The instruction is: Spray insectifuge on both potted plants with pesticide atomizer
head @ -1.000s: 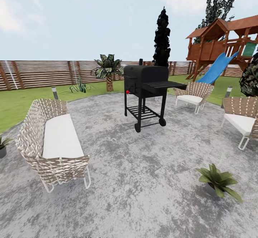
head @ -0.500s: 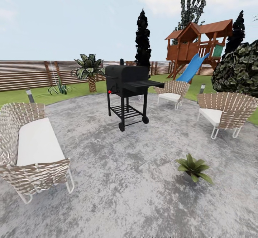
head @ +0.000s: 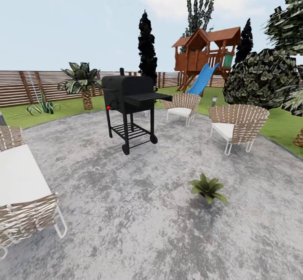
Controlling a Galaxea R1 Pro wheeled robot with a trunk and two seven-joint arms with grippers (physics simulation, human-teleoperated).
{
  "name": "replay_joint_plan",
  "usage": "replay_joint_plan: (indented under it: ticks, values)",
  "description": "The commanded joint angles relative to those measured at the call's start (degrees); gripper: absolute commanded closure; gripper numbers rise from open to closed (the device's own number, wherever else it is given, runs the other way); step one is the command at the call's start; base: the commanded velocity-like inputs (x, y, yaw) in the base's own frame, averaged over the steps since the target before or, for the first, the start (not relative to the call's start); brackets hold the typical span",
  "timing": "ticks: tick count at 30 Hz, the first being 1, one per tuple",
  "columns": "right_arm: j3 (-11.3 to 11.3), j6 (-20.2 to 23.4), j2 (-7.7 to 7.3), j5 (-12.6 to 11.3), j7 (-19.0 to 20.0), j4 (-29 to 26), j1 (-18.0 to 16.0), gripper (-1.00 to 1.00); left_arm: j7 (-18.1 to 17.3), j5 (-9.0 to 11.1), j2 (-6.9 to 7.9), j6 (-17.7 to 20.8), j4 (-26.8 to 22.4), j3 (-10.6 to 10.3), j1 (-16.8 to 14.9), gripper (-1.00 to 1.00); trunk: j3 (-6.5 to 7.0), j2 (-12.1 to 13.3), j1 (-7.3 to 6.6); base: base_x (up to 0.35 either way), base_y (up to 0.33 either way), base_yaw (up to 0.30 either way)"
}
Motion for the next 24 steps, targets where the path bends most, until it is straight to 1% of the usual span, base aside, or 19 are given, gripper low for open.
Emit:
replay_joint_plan:
  ticks: [1, 24]
  values:
    - [0.0, -0.2, 0.01, 0.0, 0.0, 0.1, 0.0, -1.0, 0.0, 0.0, 0.01, -0.2, 0.0, 0.0, 0.0, -1.0, -0.24, -0.4, 0.22, 0.0, 0.0, -0.298]
    - [-0.1, -0.2, 0.01, 0.0, 0.0, 0.1, 0.0, -1.0, 0.0, 0.0, -0.04, -0.2, 0.1, 0.0, 0.0, -1.0, -4.37, -9.7, 5.27, 0.0, 0.0, -0.299]
